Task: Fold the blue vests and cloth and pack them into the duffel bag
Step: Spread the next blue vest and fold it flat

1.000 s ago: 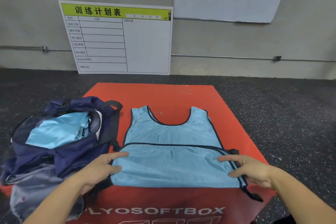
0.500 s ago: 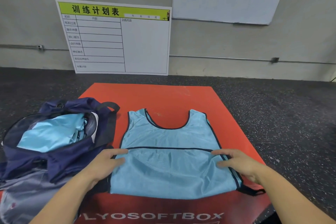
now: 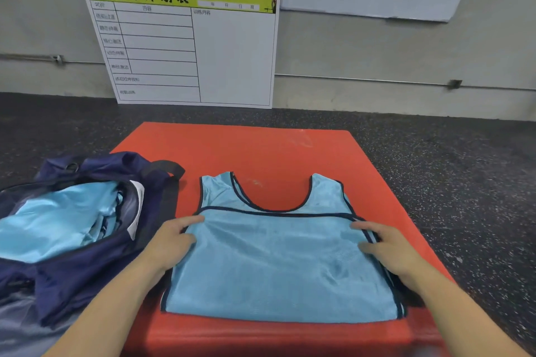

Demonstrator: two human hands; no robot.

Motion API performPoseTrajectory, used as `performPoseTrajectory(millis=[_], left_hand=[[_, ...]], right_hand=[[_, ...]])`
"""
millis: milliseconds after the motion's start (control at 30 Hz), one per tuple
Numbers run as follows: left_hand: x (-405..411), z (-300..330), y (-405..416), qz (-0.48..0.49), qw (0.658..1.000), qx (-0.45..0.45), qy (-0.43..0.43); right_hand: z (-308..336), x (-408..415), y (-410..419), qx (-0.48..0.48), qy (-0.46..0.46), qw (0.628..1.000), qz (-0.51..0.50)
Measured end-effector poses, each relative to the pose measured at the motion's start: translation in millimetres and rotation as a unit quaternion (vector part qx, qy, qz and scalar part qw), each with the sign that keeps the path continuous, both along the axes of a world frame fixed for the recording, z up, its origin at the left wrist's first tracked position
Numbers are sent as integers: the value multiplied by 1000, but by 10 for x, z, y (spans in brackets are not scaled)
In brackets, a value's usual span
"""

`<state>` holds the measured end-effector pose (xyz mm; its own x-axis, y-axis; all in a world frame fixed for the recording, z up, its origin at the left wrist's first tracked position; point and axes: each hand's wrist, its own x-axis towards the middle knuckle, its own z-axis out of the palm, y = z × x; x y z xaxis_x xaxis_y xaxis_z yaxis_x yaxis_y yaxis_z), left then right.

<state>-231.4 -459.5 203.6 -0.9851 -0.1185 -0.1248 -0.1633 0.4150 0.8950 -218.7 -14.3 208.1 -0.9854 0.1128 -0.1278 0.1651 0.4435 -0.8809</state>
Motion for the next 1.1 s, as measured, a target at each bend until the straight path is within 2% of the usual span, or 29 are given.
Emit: performPoseTrajectory(millis=[167,267,400,567,700,867,967,1033,1100], left_hand=[[-235,11,63,9,1000,0,24],[-297,-17,126,-7,1000,-22,7],[-434,8,142,6,998,-24,54],[-550,-24,107,-3,995,-95,29],[-543,97,188,6,993,-96,73],[-655,-65,103,-24,988,-129,85],[-709,-119,52,-41,982,-150,111],[-724,-121,43,-40,967,-211,136],[-702,-81,146,-20,919,-336,203]], right_hand=[[-4,-189,25,-8,69,998,-1],[-76,-327,62,31,61,998,10],[-67,-514,114,83,94,992,0],[-108,-673,97,139,99,985,2],[-74,-763,43,153,102,983,-15],[-68,-876,-32,201,124,971,-32],[-79,-920,-100,226,106,968,-28],[-84,-931,-159,277,88,956,-48],[-79,-963,-281,381,108,915,-82]])
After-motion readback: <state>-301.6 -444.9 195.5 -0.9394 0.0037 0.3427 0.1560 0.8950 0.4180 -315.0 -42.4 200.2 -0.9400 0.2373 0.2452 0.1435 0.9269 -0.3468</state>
